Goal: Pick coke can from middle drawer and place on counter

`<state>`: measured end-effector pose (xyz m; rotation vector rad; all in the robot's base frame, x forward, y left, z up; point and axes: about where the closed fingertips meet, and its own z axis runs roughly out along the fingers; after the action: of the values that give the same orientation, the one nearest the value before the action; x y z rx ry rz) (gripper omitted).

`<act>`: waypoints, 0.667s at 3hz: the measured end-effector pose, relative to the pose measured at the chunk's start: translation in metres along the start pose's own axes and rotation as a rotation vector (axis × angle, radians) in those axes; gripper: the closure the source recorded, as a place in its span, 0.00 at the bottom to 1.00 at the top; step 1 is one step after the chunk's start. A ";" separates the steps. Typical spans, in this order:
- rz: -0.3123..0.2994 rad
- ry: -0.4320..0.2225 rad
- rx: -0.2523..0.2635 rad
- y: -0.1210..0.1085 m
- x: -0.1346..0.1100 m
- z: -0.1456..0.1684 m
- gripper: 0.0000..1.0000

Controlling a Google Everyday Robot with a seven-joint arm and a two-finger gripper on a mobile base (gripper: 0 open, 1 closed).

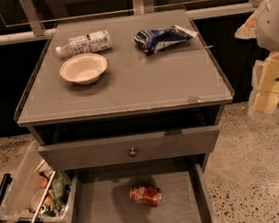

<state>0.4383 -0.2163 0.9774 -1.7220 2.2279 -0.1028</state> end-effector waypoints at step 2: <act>-0.037 -0.042 -0.005 0.025 -0.009 0.025 0.00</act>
Offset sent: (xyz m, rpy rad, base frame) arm -0.0293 0.0409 -0.0956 0.0482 0.0329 0.0953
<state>0.4248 -0.1976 0.9492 -1.7519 2.1688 -0.0693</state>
